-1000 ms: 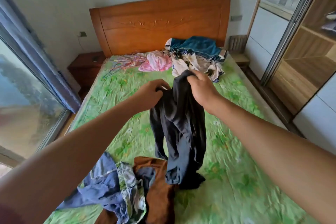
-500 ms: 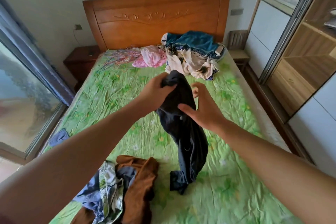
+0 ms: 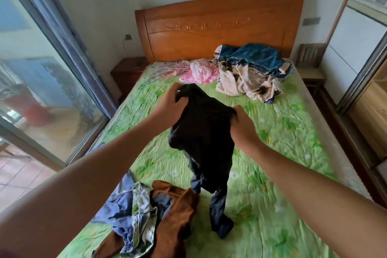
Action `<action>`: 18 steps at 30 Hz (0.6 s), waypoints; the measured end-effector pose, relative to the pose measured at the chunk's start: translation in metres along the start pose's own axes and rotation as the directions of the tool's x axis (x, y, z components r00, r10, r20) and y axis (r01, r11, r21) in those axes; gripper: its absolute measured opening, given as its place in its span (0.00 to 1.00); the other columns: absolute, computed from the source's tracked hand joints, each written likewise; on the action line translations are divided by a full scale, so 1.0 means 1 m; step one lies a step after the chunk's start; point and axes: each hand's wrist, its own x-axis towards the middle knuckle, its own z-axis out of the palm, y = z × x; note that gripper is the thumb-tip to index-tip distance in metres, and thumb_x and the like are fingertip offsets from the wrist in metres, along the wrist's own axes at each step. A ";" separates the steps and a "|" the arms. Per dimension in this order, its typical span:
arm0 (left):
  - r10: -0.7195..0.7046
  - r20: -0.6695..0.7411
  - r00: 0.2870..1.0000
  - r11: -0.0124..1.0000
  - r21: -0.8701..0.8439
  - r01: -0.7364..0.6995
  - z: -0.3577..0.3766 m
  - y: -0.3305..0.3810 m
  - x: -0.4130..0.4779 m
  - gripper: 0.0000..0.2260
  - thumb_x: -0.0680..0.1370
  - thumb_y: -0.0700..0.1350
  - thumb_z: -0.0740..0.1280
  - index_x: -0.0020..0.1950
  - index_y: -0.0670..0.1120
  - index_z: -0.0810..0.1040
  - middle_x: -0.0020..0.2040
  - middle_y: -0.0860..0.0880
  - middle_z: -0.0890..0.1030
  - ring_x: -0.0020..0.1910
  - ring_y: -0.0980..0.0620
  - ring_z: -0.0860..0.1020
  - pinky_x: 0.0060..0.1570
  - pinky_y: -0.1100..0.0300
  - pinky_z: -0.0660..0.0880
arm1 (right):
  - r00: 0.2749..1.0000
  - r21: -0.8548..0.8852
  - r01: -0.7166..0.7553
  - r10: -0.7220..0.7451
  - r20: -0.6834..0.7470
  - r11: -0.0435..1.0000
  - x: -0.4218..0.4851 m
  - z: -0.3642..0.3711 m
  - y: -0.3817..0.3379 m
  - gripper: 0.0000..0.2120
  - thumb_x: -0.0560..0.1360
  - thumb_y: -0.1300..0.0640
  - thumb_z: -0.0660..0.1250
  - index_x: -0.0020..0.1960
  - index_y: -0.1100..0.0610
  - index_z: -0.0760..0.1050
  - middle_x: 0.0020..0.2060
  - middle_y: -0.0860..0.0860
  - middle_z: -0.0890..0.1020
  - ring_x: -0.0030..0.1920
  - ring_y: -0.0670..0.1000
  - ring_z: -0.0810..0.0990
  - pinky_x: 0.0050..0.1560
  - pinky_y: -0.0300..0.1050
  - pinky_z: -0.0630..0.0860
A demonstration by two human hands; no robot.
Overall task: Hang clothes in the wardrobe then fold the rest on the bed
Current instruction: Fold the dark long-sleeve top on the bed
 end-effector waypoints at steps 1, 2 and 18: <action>-0.012 0.008 1.000 0.999 0.030 0.012 -0.006 -0.008 -0.001 0.13 0.80 0.42 0.62 0.58 0.59 0.70 0.46 0.48 0.82 0.43 0.42 0.82 0.41 0.40 0.81 | 1.000 0.016 0.030 -0.030 -0.008 0.999 0.004 0.000 -0.010 0.09 0.83 0.54 0.56 0.45 0.49 0.71 0.38 0.49 0.79 0.37 0.46 0.78 0.35 0.47 0.68; -0.018 0.028 0.999 0.997 0.071 0.016 -0.011 -0.015 -0.002 0.18 0.79 0.39 0.62 0.61 0.61 0.69 0.47 0.44 0.82 0.41 0.38 0.82 0.38 0.40 0.80 | 0.998 0.024 0.061 -0.061 -0.011 0.998 0.008 -0.001 -0.020 0.09 0.83 0.54 0.56 0.47 0.49 0.72 0.40 0.48 0.80 0.39 0.45 0.78 0.37 0.46 0.70; 0.166 0.111 0.980 0.985 0.022 -0.169 0.063 -0.012 -0.012 0.10 0.75 0.35 0.66 0.54 0.44 0.80 0.44 0.45 0.82 0.42 0.43 0.79 0.40 0.51 0.75 | 0.919 -0.145 0.241 -0.177 0.352 0.960 0.011 -0.049 -0.085 0.13 0.73 0.46 0.77 0.43 0.52 0.76 0.39 0.50 0.81 0.40 0.49 0.78 0.45 0.48 0.74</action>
